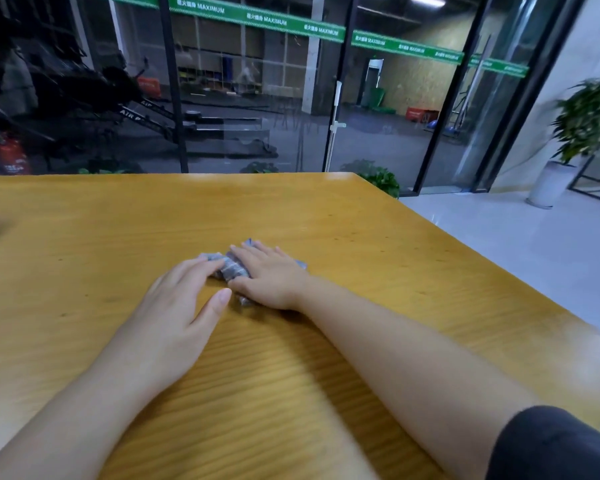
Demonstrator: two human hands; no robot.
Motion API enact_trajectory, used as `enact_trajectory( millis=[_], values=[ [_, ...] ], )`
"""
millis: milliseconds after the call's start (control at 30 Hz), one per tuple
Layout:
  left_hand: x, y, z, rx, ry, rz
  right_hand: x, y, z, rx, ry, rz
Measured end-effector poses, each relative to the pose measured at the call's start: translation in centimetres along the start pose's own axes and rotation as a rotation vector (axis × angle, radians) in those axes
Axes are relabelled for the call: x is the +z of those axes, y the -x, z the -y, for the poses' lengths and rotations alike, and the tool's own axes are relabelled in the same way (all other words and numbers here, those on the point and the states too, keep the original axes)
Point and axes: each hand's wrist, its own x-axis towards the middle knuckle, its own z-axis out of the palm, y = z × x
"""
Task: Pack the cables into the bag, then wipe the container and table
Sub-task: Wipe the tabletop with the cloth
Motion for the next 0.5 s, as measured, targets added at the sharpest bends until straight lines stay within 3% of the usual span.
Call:
enact_trajectory(
  millis=[267, 500],
  values=[
    [0.5, 1.4, -2.3, 0.103, 0.085, 0.044, -1.5, 6.8, -4.0, 0.137, 0.007, 0.011],
    [0.5, 1.9, -3.5, 0.138, 0.109, 0.118, -3.6, 12.5, -12.8, 0.521, 0.018, -0.055]
  ],
)
